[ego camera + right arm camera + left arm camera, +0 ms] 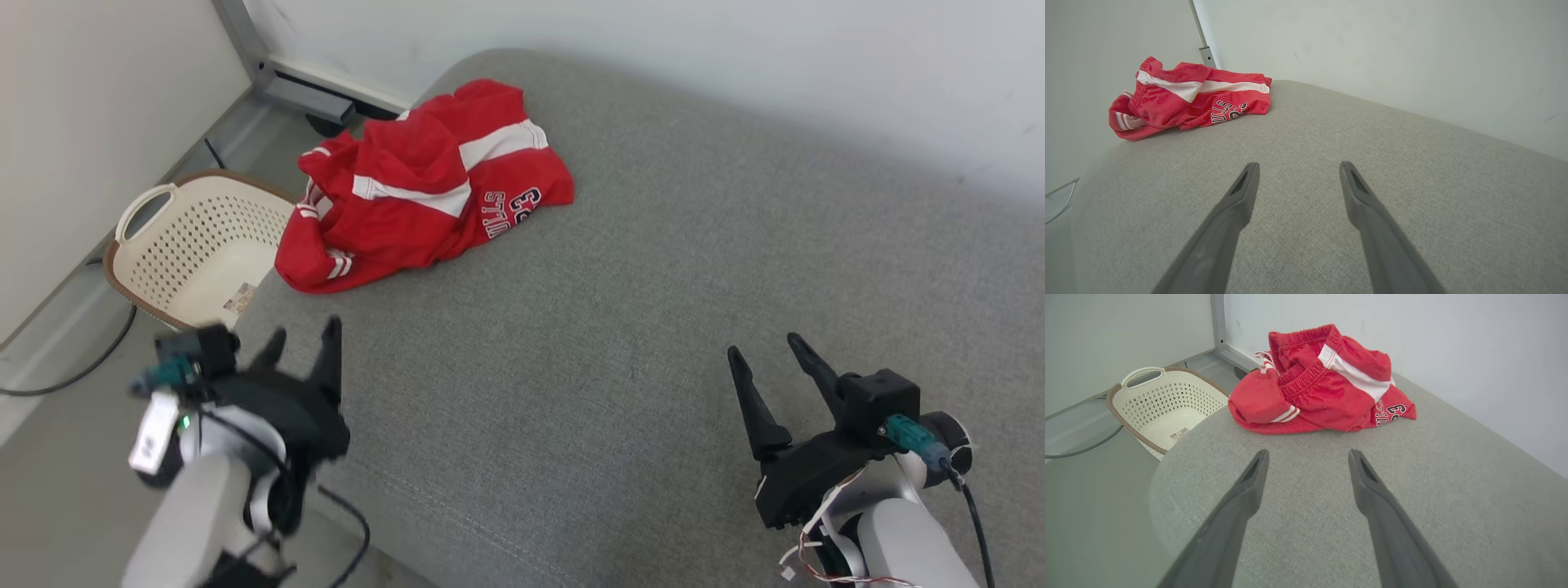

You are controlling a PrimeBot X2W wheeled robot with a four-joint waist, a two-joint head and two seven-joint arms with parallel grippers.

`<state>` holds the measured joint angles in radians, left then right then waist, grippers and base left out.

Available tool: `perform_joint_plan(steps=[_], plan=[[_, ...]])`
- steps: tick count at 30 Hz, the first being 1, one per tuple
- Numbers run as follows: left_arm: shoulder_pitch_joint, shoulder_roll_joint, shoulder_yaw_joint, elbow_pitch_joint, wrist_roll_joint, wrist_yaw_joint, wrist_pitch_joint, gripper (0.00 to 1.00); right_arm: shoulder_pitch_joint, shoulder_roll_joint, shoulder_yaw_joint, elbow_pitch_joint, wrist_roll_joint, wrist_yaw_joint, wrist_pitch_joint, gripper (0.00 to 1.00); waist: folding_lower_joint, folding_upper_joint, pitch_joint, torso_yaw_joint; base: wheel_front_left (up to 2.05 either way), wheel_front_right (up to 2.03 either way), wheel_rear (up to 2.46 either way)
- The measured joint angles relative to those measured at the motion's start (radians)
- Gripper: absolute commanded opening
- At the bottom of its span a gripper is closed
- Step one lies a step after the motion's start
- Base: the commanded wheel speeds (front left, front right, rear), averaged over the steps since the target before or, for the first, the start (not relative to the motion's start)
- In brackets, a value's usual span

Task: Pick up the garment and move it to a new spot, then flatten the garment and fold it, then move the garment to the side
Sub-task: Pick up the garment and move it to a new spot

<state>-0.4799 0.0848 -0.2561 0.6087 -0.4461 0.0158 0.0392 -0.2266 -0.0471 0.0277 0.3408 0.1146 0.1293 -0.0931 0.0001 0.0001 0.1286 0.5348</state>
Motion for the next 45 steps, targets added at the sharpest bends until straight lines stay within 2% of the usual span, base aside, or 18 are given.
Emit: perform_joint_plan(steps=[5,13,22,26,31,41,45], plan=[[-0.152,-0.011,0.027,0.063,-0.058,-0.008,0.034,1.0,0.009,0.0,0.001,-0.107,-0.038,0.0,0.058,1.0,0.0,0.0,0.059,-0.006,0.0,0.0,0.0],[-0.338,-0.01,0.037,0.156,-0.085,-0.024,0.096,1.0,0.036,0.0,-0.011,-0.309,-0.081,0.0,0.148,1.0,0.0001,0.0001,0.168,-0.045,0.0,0.0,0.0],[-0.455,0.015,0.056,0.234,-0.119,-0.034,0.145,1.0,0.068,-0.001,-0.002,-0.488,-0.085,0.0,0.21,1.0,0.0001,0.0001,0.269,-0.105,0.0,0.0,0.0],[-0.483,0.028,0.064,0.257,-0.127,-0.03,0.156,1.0,0.08,-0.001,-0.008,-0.524,-0.076,0.0,0.231,1.0,0.0002,0.0002,0.307,-0.128,0.0,0.0,0.0],[-0.492,0.053,0.051,0.299,-0.113,0.002,0.171,1.0,0.086,-0.001,0.001,-0.566,-0.073,0.0,0.236,1.0,-0.0001,0.0001,0.337,-0.159,0.0,0.0,0.0],[-0.515,0.079,0.033,0.365,-0.097,0.003,0.204,1.0,0.101,-0.001,0.007,-0.618,-0.072,0.0,0.258,1.0,0.0,0.0001,0.387,-0.202,0.0,0.0,0.0],[-0.533,0.1,0.026,0.384,-0.089,0.021,0.202,1.0,0.1,-0.001,0.003,-0.637,-0.074,0.0,0.266,1.0,-0.0001,0.0001,0.411,-0.214,0.0,0.0,0.0]])
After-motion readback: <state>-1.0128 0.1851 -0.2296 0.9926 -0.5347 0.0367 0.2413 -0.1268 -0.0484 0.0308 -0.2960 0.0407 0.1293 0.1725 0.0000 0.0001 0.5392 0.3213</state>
